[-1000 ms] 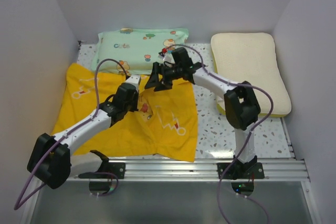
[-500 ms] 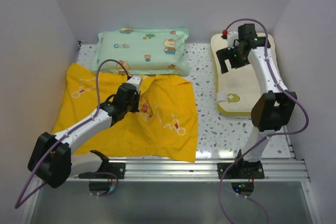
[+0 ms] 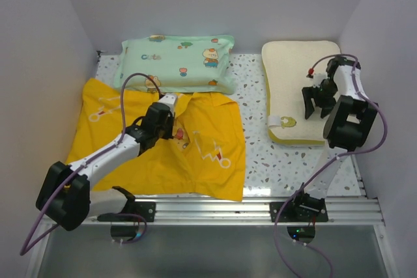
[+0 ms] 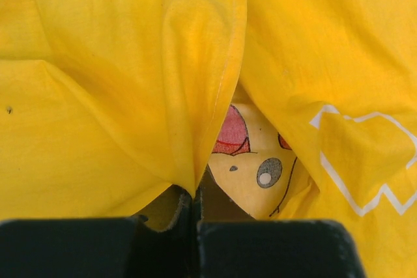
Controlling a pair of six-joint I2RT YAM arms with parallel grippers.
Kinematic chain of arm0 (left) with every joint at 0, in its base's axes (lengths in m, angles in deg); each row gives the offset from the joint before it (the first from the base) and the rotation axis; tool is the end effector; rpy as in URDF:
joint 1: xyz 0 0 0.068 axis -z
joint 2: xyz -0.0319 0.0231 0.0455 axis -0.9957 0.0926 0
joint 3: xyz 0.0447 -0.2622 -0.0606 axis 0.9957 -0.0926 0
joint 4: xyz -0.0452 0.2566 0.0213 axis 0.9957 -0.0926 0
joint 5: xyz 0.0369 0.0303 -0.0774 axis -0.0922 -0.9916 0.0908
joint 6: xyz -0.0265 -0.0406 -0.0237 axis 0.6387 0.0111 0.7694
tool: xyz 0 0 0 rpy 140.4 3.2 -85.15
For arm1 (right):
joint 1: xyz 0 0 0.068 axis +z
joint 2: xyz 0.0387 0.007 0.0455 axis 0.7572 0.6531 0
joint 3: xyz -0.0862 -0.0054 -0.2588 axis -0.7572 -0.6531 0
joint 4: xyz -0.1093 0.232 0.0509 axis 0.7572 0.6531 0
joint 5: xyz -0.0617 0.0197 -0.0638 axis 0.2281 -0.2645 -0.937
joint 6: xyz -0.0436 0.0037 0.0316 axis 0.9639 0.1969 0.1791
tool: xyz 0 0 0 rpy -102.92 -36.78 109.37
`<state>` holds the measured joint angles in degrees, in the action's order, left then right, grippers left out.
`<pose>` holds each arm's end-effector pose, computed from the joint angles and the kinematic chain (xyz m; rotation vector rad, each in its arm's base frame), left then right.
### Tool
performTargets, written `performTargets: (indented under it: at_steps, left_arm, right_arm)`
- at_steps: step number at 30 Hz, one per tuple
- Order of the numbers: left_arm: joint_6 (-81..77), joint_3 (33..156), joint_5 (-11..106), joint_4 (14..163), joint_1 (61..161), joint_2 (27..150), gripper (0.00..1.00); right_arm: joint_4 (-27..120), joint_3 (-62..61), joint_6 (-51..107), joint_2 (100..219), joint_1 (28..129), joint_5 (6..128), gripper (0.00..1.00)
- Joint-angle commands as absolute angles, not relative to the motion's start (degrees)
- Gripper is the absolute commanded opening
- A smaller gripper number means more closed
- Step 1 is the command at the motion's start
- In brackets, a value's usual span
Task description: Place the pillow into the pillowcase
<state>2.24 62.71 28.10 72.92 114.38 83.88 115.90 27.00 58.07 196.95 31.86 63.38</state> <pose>0.2236 -0.1195 0.2166 0.1896 2.3093 -0.1700 0.3885 -0.1187 0.2296 -0.1620 3.0358 0.0628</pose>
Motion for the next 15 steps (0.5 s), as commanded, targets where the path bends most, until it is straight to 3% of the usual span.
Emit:
performTargets:
  at_steps: [1, 6, 8, 10, 12, 15]
  left_arm:
    - [1.58, 65.6, 28.34, 74.62, 114.31, 84.2, 0.0]
    - [1.58, 65.51, 28.43, 74.61, 114.22, 84.2, 0.0]
    - [1.58, 65.94, 28.52, 74.44, 114.31, 84.55, 0.0]
    - [1.58, 66.39, 28.52, 74.0, 114.22, 85.08, 0.0]
    - [1.41, 66.91, 28.87, 73.65, 114.22, 85.51, 0.0]
    - [1.41, 67.0, 29.83, 73.65, 114.22, 85.95, 0.0]
  right_arm:
    - [122.83, 23.74, 51.74, 199.78, 35.24, 81.61, 0.68]
    - [124.33, 27.15, 45.23, 200.58, 42.18, 101.13, 0.68]
    - [123.37, 32.92, 42.51, 199.88, 44.38, 107.39, 0.78]
    - [121.79, 37.6, 43.28, 197.78, 44.48, 105.75, 0.87]
    - [119.24, 43.93, 48.62, 196.1, 44.48, 95.75, 0.92]
    - [107.75, 41.51, 62.24, 191.27, 44.74, 81.02, 0.99]
